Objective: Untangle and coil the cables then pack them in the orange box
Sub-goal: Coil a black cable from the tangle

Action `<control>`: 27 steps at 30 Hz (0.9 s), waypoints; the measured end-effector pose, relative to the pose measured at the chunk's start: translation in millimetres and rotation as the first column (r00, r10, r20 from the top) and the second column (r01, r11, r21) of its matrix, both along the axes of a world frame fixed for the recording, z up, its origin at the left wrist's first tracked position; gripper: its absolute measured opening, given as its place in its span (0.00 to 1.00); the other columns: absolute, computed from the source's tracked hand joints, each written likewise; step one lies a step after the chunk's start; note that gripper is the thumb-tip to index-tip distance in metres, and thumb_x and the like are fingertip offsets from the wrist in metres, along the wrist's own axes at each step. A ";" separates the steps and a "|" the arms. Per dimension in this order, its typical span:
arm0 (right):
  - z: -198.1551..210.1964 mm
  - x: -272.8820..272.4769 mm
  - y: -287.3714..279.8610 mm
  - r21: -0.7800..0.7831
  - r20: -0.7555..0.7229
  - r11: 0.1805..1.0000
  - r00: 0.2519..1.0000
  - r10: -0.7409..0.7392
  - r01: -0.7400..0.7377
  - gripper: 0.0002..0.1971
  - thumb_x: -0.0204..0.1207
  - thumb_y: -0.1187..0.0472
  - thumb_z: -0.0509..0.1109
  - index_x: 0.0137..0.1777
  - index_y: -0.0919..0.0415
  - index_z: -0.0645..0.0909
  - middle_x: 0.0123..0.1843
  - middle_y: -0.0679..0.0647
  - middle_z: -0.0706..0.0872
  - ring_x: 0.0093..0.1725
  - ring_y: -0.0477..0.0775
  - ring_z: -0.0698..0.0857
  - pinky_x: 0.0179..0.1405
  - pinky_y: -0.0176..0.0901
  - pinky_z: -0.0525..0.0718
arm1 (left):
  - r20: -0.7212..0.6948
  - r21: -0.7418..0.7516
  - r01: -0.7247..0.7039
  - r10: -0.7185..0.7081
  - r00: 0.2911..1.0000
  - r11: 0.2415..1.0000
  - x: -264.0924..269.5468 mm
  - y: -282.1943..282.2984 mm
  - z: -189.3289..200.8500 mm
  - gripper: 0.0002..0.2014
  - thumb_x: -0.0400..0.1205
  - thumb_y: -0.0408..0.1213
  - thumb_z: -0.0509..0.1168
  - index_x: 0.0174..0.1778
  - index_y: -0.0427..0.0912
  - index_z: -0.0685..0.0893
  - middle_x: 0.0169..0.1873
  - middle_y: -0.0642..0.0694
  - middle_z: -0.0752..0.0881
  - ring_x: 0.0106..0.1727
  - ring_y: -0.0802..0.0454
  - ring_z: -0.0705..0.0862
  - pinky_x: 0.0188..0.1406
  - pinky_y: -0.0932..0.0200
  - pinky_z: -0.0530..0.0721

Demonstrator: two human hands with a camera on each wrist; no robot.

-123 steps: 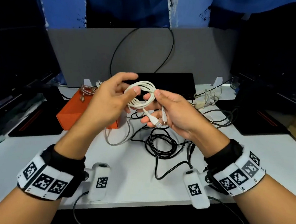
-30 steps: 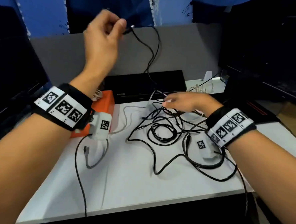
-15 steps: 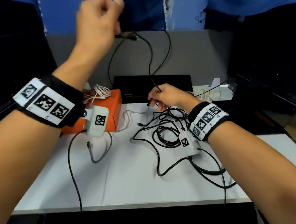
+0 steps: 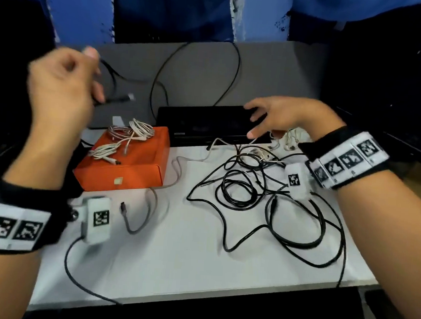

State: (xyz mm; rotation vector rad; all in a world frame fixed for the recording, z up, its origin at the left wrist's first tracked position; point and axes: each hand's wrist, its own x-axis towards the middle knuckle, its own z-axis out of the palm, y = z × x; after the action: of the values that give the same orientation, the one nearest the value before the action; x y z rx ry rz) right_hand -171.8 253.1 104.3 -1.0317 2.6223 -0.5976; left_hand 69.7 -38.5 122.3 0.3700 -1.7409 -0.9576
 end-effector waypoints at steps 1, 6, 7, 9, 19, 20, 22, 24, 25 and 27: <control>0.8 20.9 4.1 -0.017 -0.014 0.998 0.998 0.066 -0.066 0.43 0.74 0.49 0.83 0.86 0.45 0.66 0.72 0.45 0.81 0.43 0.50 0.88 0.46 0.43 0.86 | 0.069 -0.048 0.040 -0.037 0.997 0.998 2.2 23.3 -8.7 0.19 0.85 0.58 0.65 0.34 0.49 0.82 0.20 0.51 0.83 0.20 0.58 0.76 0.27 0.60 0.75; -28.7 108.2 -19.3 -0.537 -0.047 0.809 0.966 0.253 -0.238 0.42 0.75 0.32 0.74 0.87 0.37 0.62 0.80 0.41 0.77 0.74 0.41 0.80 0.76 0.47 0.78 | 0.198 -0.086 0.340 -0.318 0.927 0.937 -19.2 84.8 -42.6 0.14 0.88 0.45 0.68 0.40 0.40 0.86 0.25 0.43 0.88 0.25 0.55 0.81 0.32 0.61 0.78; -33.1 116.6 -26.5 -0.604 -0.061 0.761 0.965 0.254 -0.238 0.39 0.77 0.33 0.71 0.86 0.39 0.65 0.77 0.42 0.81 0.72 0.43 0.82 0.76 0.51 0.81 | 0.232 -0.071 0.400 -0.375 0.897 0.914 -22.7 95.0 -44.6 0.13 0.87 0.43 0.68 0.39 0.41 0.86 0.24 0.43 0.88 0.26 0.55 0.83 0.33 0.62 0.80; -38.5 125.3 -31.8 -0.650 -0.067 0.715 0.957 0.281 -0.256 0.28 0.82 0.39 0.68 0.80 0.46 0.75 0.62 0.47 0.89 0.58 0.52 0.91 0.60 0.56 0.90 | 0.272 -0.069 0.511 -0.477 0.836 0.857 -26.1 112.8 -49.7 0.13 0.87 0.42 0.69 0.37 0.42 0.85 0.25 0.44 0.87 0.27 0.50 0.86 0.34 0.58 0.83; -27.2 128.8 6.2 -0.505 -0.270 0.831 0.957 0.108 -0.236 0.12 0.85 0.50 0.72 0.66 0.45 0.90 0.37 0.41 0.91 0.38 0.35 0.85 0.40 0.24 0.72 | 0.379 0.082 0.596 -0.578 0.723 0.799 -15.5 99.7 -63.5 0.16 0.86 0.50 0.68 0.36 0.46 0.84 0.29 0.53 0.80 0.34 0.60 0.76 0.40 0.65 0.75; -25.5 130.2 9.3 -0.506 -0.287 0.830 0.953 0.092 -0.233 0.10 0.85 0.50 0.72 0.63 0.45 0.91 0.37 0.44 0.91 0.38 0.37 0.86 0.38 0.24 0.72 | 0.376 0.105 0.632 -0.619 0.690 0.768 -14.0 98.5 -64.2 0.17 0.87 0.51 0.67 0.35 0.47 0.84 0.31 0.52 0.80 0.36 0.58 0.78 0.44 0.62 0.76; -23.2 137.2 12.5 -0.480 -0.329 0.840 0.940 0.095 -0.253 0.07 0.85 0.50 0.72 0.56 0.46 0.92 0.35 0.46 0.90 0.37 0.42 0.86 0.36 0.28 0.74 | 0.331 0.180 0.701 -0.713 0.618 0.691 -9.4 101.7 -63.1 0.20 0.87 0.52 0.64 0.30 0.49 0.83 0.35 0.47 0.81 0.43 0.51 0.80 0.52 0.53 0.78; -23.6 143.3 10.6 -0.414 -0.374 0.867 0.920 0.116 -0.277 0.08 0.86 0.48 0.71 0.51 0.46 0.91 0.31 0.48 0.86 0.34 0.48 0.83 0.36 0.38 0.77 | 0.294 0.233 0.723 -0.756 0.585 0.650 -5.2 104.2 -60.5 0.23 0.88 0.50 0.63 0.26 0.51 0.83 0.36 0.44 0.83 0.44 0.49 0.81 0.53 0.52 0.79; -23.7 143.3 10.2 -0.391 -0.398 0.876 0.910 0.115 -0.282 0.09 0.86 0.47 0.70 0.49 0.47 0.90 0.30 0.49 0.84 0.33 0.49 0.81 0.35 0.42 0.76 | 0.295 0.240 0.725 -0.761 0.579 0.645 -3.7 103.9 -59.4 0.23 0.88 0.50 0.63 0.25 0.50 0.84 0.34 0.43 0.83 0.43 0.49 0.81 0.52 0.54 0.79; -22.1 137.8 12.3 -0.414 -0.445 0.872 0.894 0.054 -0.259 0.11 0.87 0.48 0.69 0.48 0.51 0.88 0.28 0.49 0.81 0.30 0.47 0.78 0.31 0.41 0.73 | 0.274 0.267 0.742 -0.786 0.554 0.615 -1.2 99.6 -58.3 0.22 0.87 0.49 0.63 0.27 0.44 0.83 0.28 0.39 0.81 0.39 0.47 0.83 0.52 0.51 0.79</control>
State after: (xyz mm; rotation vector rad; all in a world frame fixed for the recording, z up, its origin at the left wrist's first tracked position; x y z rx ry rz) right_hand -34.1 265.4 82.2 -1.6760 2.7659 -1.1127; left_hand 68.5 61.1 64.0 -0.2133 -2.2529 -1.7222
